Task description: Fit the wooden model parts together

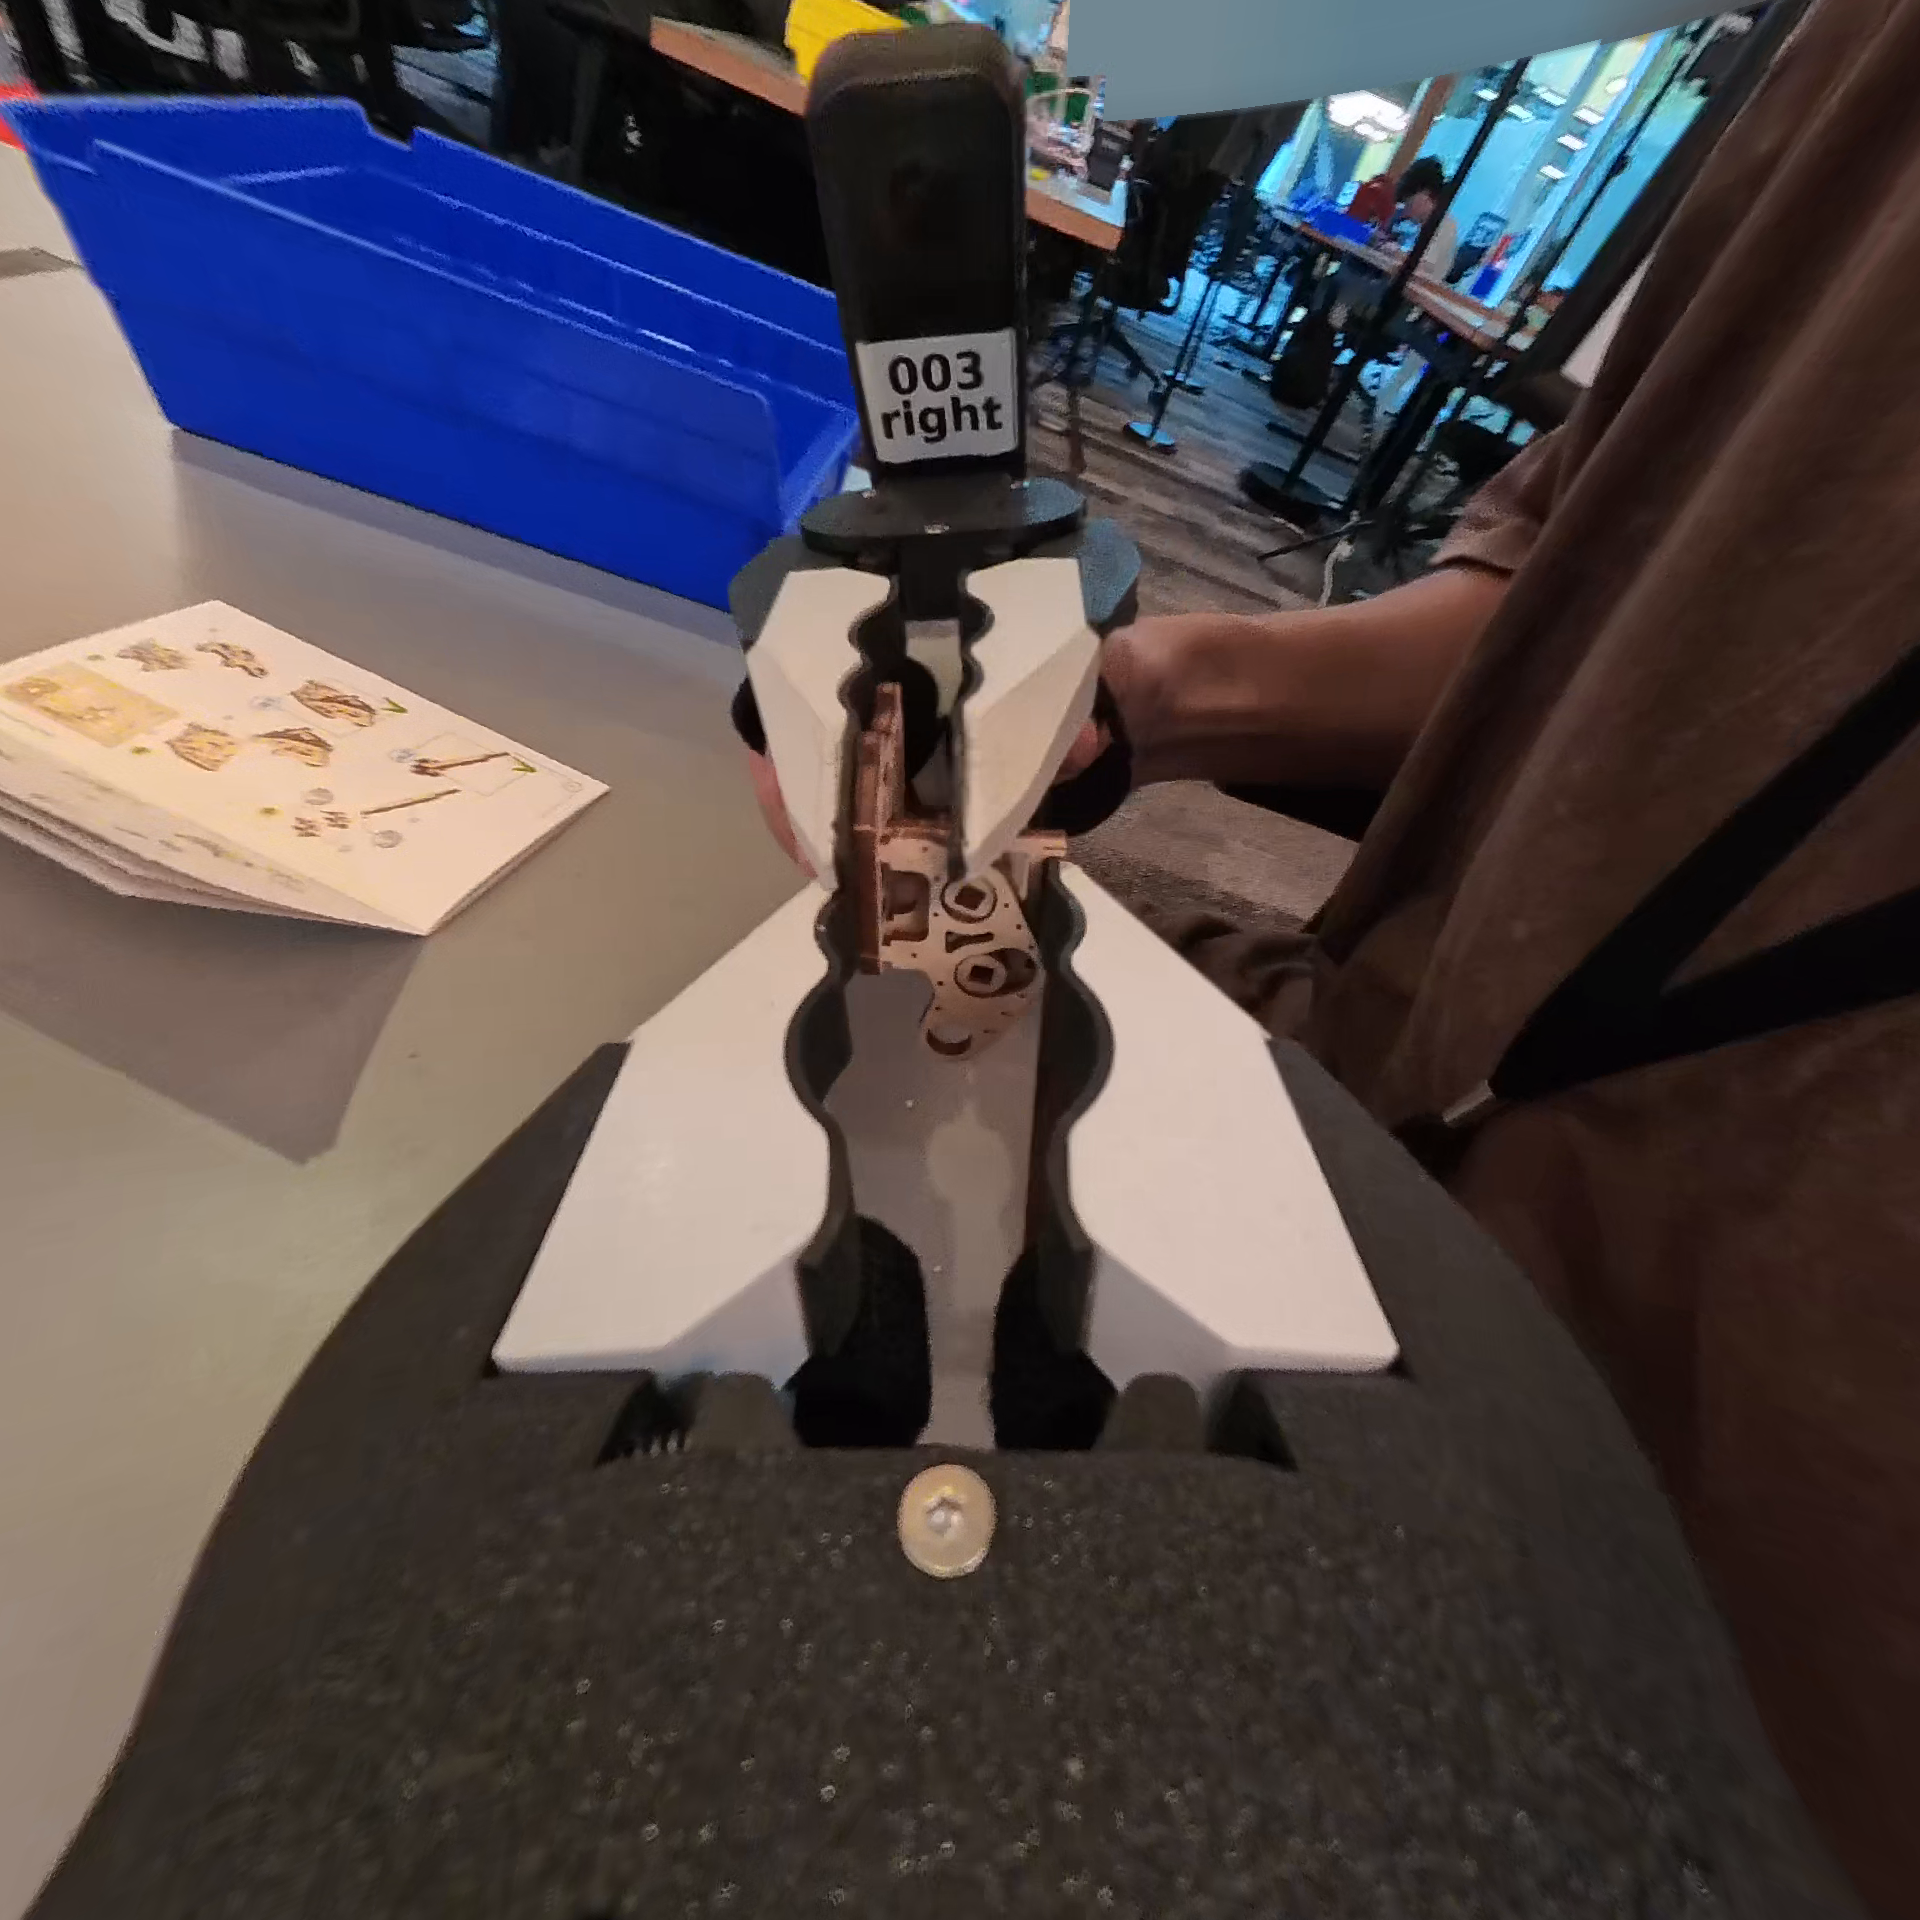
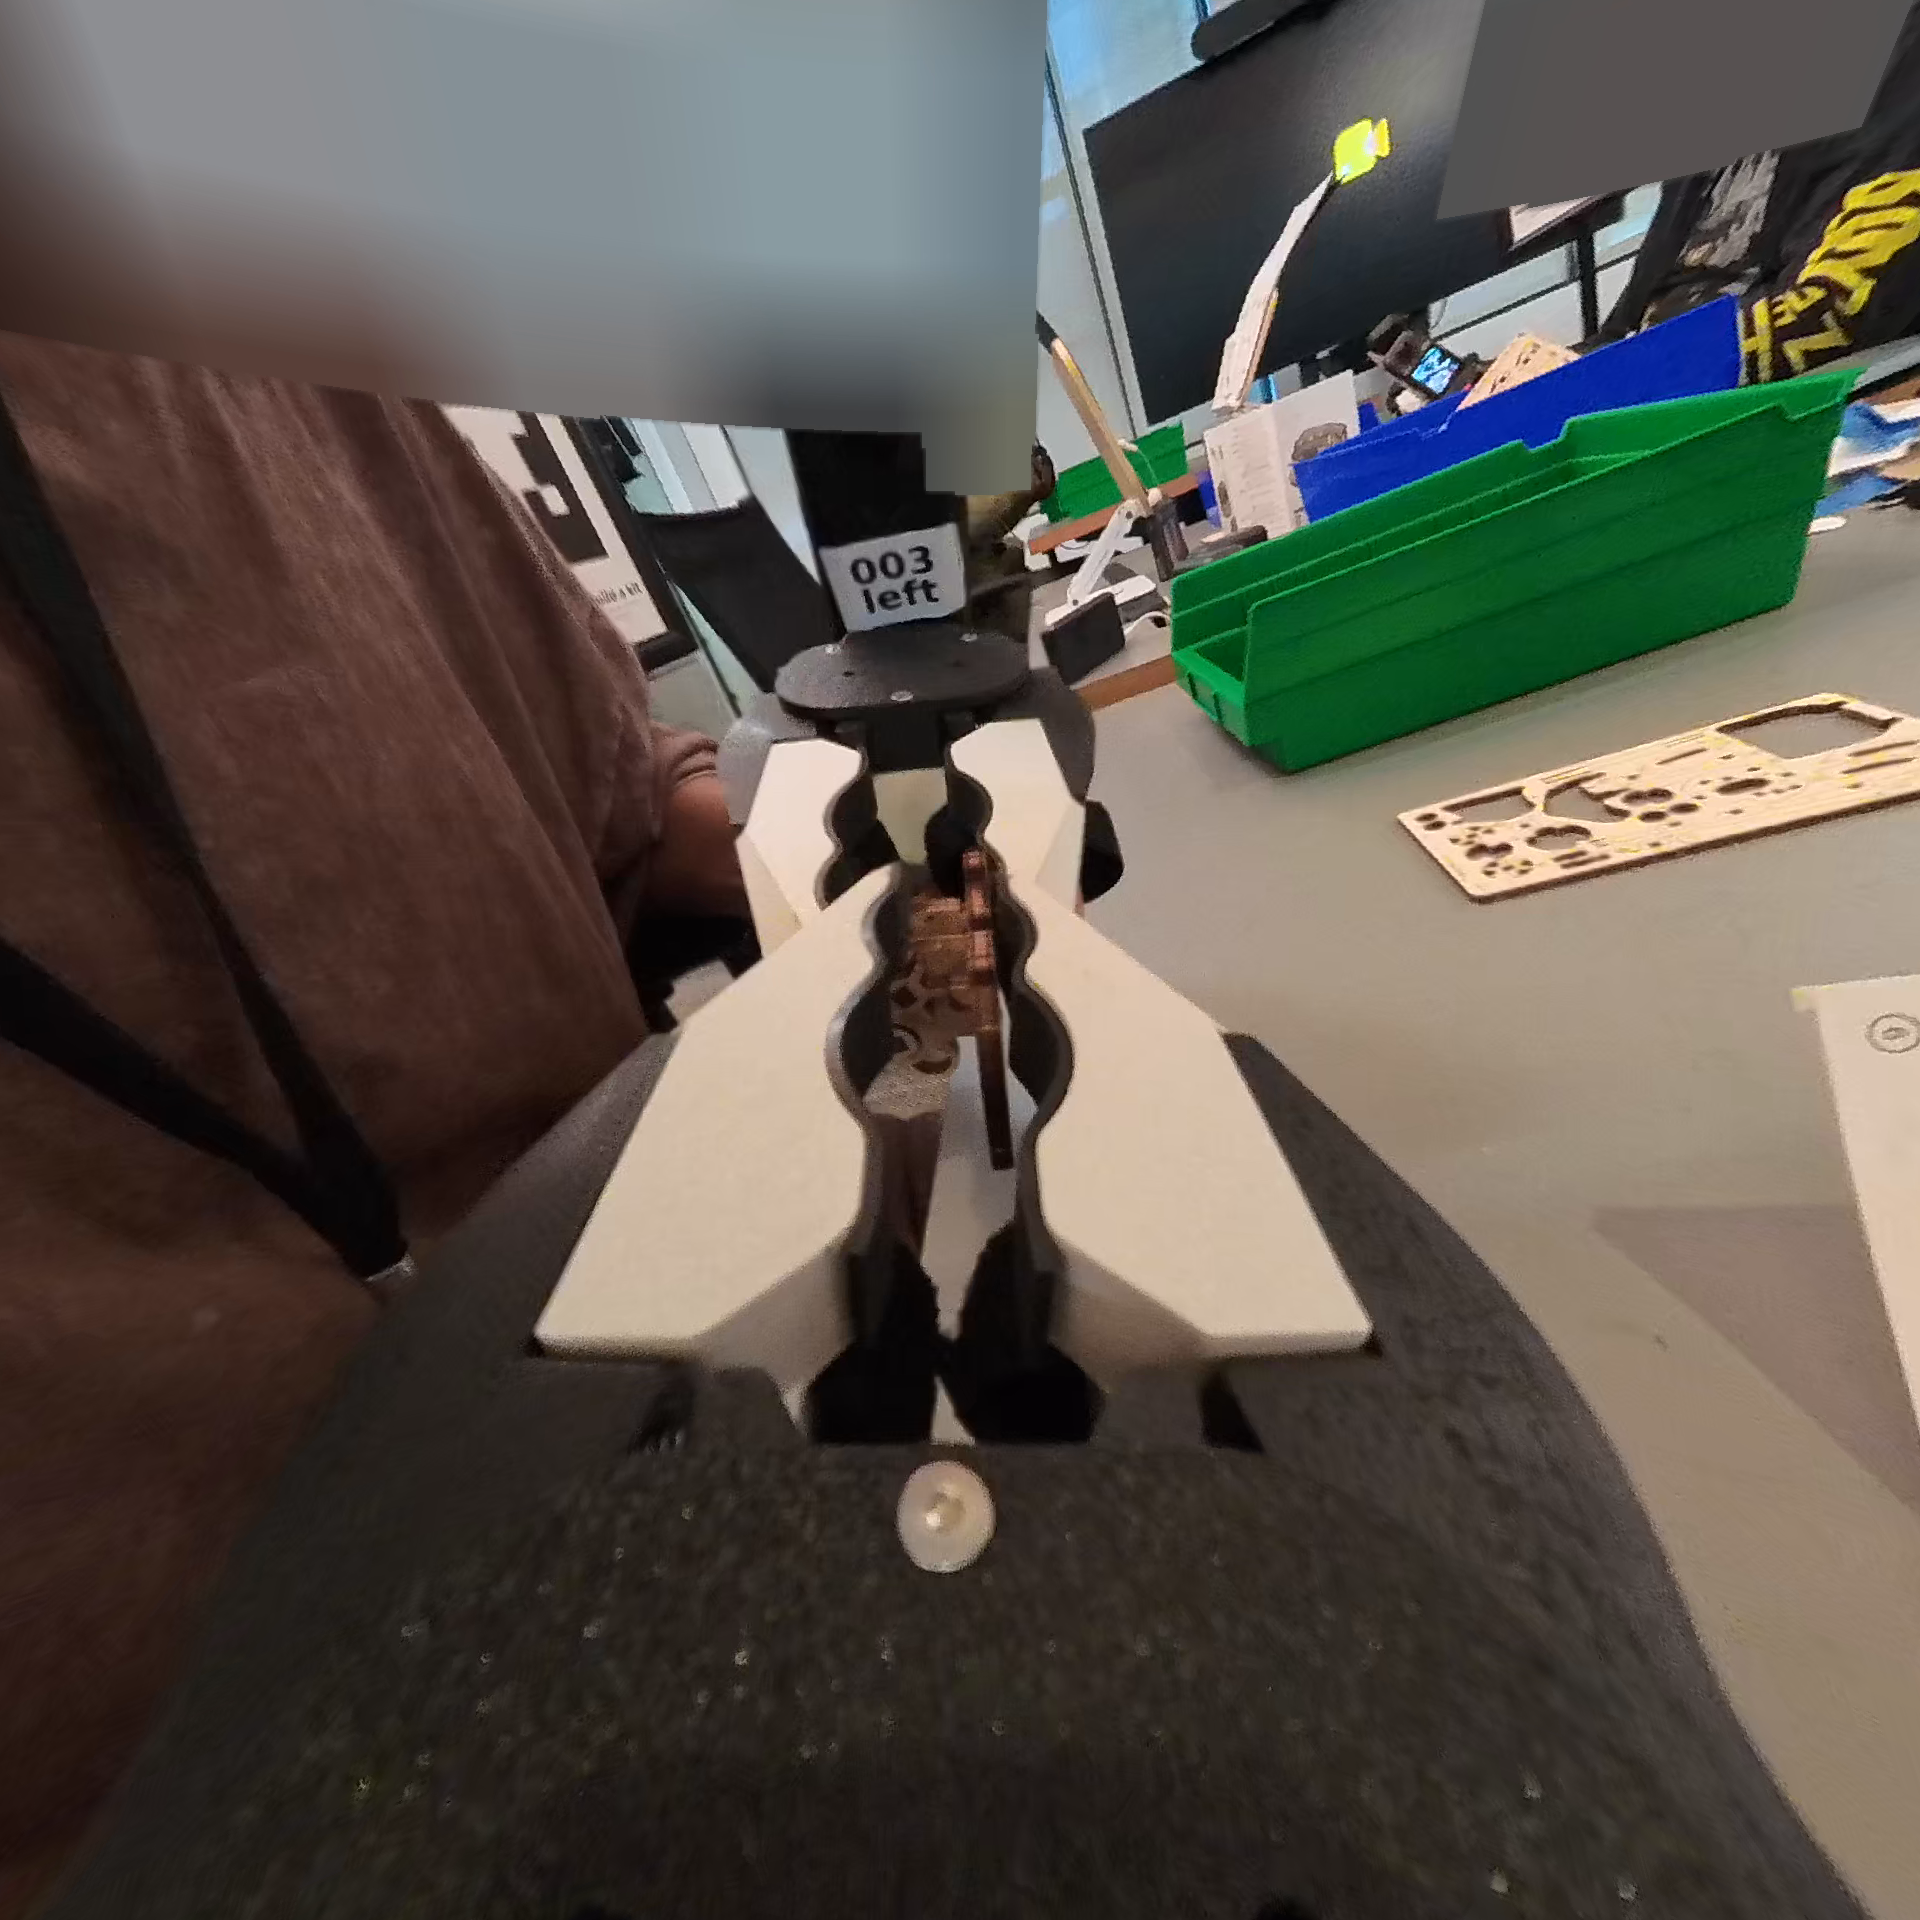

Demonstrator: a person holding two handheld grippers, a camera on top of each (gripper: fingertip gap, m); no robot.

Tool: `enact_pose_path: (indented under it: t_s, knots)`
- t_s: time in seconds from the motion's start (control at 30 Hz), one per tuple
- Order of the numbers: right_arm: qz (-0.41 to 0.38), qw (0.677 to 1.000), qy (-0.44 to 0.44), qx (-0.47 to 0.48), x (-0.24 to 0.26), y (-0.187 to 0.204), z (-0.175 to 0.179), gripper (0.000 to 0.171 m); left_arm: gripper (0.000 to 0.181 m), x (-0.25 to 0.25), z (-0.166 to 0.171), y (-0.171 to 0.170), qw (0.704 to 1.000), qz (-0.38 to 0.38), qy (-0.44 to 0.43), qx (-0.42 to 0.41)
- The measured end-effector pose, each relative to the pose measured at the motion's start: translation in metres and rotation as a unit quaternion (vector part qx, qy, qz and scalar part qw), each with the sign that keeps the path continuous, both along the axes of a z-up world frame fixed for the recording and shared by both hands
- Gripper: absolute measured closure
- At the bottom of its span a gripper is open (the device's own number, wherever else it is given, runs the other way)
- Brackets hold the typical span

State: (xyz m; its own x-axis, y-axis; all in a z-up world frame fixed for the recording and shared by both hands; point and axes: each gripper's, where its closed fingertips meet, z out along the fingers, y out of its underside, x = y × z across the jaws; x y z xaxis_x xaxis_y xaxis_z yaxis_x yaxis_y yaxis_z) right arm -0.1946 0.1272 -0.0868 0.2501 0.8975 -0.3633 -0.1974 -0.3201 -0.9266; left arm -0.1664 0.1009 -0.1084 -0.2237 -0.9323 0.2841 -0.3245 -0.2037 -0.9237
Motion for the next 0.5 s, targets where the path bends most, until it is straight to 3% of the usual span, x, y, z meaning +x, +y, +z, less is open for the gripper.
enact_pose_path:
  t_s: [0.07,0.17,0.33,0.5]
  knots:
    - [-0.009,0.999,0.027,-0.018,0.003,0.006,0.002,0.168,0.149,0.0,0.002,0.001,1.0,0.009,-0.001,0.013]
    - [-0.017,0.997,0.069,-0.004,0.003,0.006,0.011,0.168,0.148,-0.001,0.011,0.003,0.999,0.026,-0.022,-0.006]
    - [-0.05,0.98,0.191,0.002,0.017,0.014,0.039,0.169,0.127,-0.003,0.012,0.014,0.998,0.065,-0.025,-0.001]
    - [-0.068,0.984,0.159,0.037,0.008,0.014,0.036,0.168,0.137,-0.002,0.031,0.013,0.995,0.076,-0.062,-0.004]
